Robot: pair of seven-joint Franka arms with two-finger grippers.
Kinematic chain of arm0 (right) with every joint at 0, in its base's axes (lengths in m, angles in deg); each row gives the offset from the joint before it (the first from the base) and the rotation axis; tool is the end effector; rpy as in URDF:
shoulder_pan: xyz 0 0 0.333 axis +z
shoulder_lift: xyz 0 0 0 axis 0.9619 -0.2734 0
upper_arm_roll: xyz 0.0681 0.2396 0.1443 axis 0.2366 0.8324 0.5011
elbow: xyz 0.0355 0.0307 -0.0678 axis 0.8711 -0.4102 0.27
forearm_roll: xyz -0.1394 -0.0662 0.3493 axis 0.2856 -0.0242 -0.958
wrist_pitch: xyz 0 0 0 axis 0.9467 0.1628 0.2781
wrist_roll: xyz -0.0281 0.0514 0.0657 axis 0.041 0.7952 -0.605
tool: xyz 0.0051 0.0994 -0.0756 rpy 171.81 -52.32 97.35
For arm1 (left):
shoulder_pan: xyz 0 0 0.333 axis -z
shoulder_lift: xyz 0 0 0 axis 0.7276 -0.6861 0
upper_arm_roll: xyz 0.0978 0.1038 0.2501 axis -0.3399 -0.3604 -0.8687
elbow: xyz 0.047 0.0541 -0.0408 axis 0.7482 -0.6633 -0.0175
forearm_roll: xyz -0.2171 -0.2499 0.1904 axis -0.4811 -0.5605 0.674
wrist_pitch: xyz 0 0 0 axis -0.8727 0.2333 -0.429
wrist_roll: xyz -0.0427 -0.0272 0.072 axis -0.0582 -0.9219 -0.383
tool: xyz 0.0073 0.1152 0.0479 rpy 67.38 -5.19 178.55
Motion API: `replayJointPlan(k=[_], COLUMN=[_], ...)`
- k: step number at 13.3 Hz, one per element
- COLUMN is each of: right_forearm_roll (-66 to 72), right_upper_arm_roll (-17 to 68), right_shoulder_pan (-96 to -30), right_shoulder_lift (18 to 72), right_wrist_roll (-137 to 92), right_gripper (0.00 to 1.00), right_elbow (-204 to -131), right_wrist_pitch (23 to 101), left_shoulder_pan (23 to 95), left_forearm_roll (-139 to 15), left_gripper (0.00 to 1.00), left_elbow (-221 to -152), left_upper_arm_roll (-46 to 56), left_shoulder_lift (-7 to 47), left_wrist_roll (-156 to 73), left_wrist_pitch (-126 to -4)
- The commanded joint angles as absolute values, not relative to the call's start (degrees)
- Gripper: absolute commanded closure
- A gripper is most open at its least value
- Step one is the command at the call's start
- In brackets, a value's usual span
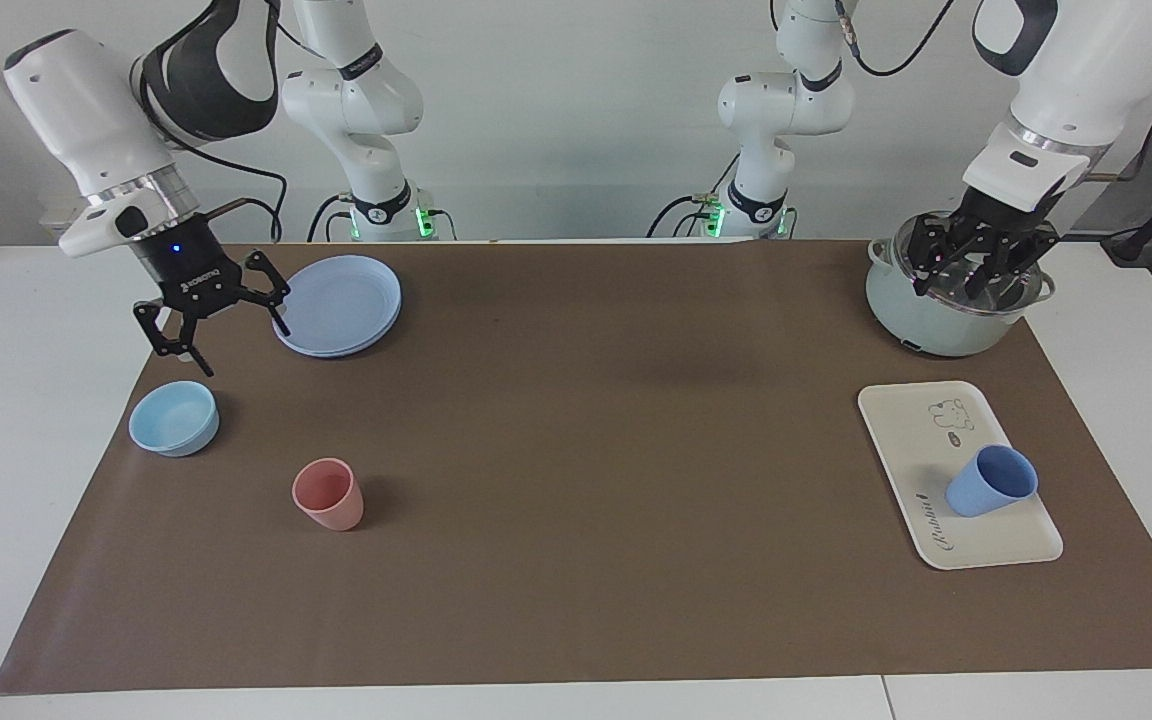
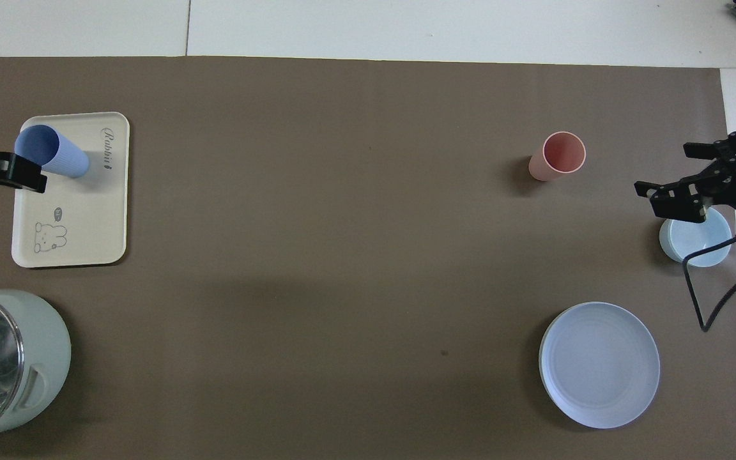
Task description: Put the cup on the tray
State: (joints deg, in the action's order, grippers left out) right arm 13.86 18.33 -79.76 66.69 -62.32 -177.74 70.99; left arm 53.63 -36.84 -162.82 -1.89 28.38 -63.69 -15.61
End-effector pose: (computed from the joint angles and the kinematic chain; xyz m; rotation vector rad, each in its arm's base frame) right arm 0.5533 -0.0364 0.5153 -2.8187 -0.8541 -0.6592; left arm 0.5485 -0.0294 0.6002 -3.1260 0.2739 -0.0579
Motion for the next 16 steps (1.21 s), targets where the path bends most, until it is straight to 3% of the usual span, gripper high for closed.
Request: replayJointPlan(k=[1,4,11,16], right_forearm_roll=[22.66,31.46,36.32,35.8], right_upper_arm_roll=[18.8,18.88,19.94,19.77], right_shoulder_pan=[-79.76,-77.82,-76.24,-70.18], right_shoulder_lift=[66.52,66.6,64.41,64.23], right_wrist_roll=[-48.33,-36.09,-13.22,-4.58], right_gripper=[0.0,0.0,0.0,0.0], right_elbow=[-172.66,-169.23,-155.88,-154.9], right_wrist_pitch=[64.28,57.25,35.19,32.27], left_shoulder_pan=[53.45,53.36,53.19,53.19], left_forearm_roll=[-35.37,-35.37,-35.54,-35.54], left_gripper=[0.31,0.0,0.0,0.0], left_elbow=[-166.41,-166.41,-166.41,-166.24], left_upper_arm_roll=[-2.46,-2.63,-2.98,-2.98], left_shoulder_lift=[32.24,32.42,32.33,32.25], left_wrist_roll=[-65.06,-64.63,-64.36,-64.01], left_wrist_pitch=[-12.45,-12.17,-12.87,-13.14])
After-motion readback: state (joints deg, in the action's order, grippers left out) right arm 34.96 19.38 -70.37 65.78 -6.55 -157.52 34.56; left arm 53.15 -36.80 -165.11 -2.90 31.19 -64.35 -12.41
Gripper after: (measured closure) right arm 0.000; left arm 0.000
